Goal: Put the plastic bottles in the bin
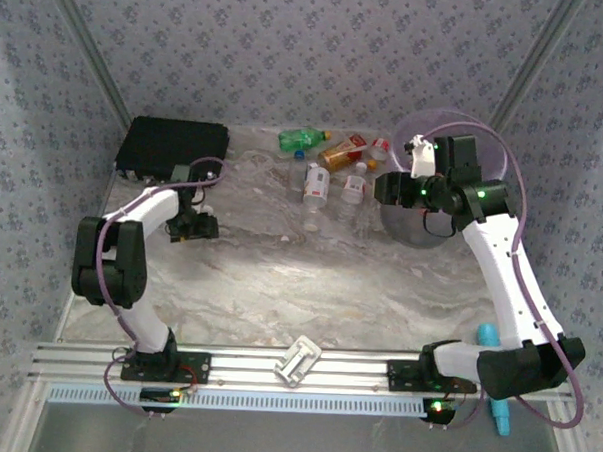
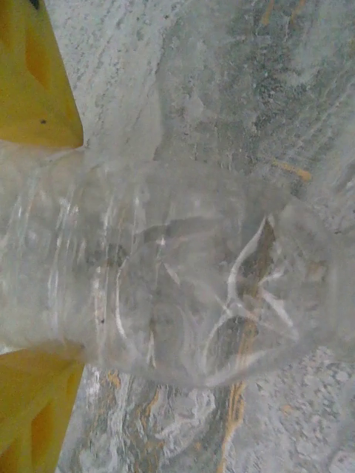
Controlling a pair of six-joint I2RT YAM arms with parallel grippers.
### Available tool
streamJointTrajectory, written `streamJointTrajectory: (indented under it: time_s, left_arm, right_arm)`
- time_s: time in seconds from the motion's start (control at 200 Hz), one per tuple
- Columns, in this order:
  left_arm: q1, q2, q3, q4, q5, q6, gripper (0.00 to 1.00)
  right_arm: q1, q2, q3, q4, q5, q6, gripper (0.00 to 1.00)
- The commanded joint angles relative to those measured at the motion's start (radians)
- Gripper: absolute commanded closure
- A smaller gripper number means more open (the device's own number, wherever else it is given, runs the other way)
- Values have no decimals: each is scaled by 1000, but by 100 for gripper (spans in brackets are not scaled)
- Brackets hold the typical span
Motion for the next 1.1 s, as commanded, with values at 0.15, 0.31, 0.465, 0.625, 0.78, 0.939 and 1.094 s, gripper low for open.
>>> streamJointTrajectory:
  time_s: [0.15, 0.31, 0.465, 0.625, 0.78, 0.939, 1.094]
  left_arm:
    - [-18, 14, -8, -30, -41, -21, 51]
    - [-59, -109, -19, 0, 62, -52, 51]
    - [-105, -287, -48, 127, 316, -93, 51]
    - [-152, -372, -90, 324, 647, -187, 50]
    - [-219, -407, -130, 513, 757, -254, 51]
    - [-276, -423, -165, 688, 815, -332, 54]
    - [-310, -431, -171, 763, 836, -361, 56]
  right_arm:
    - [1, -1, 23, -14, -14, 18, 39]
    - [28, 16, 31, 8, -46, 38, 39]
    - [88, 50, 52, 59, -123, 58, 38]
    - [132, 94, 36, 196, -316, 116, 38]
    - [179, 152, 56, 289, -374, 166, 34]
    - [225, 209, 84, 356, -388, 193, 24]
    - [256, 257, 113, 421, -425, 224, 18]
